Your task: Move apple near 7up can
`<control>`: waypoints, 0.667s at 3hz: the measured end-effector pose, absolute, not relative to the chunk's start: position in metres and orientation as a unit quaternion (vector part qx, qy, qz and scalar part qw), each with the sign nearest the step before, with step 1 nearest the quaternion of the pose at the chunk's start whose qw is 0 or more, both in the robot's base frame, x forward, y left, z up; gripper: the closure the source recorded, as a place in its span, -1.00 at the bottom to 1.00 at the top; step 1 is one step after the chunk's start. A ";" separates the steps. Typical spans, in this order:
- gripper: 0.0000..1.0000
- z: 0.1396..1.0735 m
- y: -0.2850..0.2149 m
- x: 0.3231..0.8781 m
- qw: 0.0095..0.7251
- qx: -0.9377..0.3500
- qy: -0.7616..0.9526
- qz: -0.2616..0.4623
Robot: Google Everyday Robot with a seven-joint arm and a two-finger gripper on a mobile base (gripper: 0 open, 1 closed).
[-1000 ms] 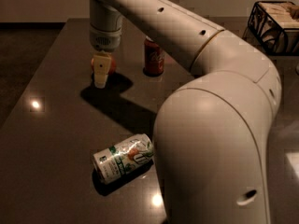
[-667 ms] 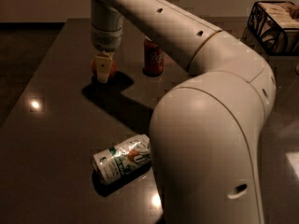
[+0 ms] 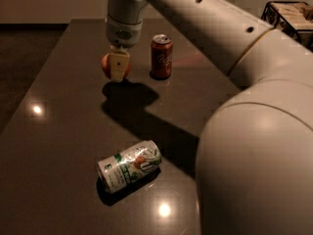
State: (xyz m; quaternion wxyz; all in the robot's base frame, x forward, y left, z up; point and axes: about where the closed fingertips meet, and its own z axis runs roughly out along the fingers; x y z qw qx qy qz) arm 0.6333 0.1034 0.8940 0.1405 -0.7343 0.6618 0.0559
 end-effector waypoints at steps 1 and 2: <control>1.00 0.911 0.068 0.591 0.151 -0.769 0.619 0.062; 1.00 0.917 0.043 0.547 0.155 -0.810 0.562 0.057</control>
Offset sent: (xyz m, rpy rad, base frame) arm -0.1547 -0.0938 0.0179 -0.0236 -0.0851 0.4810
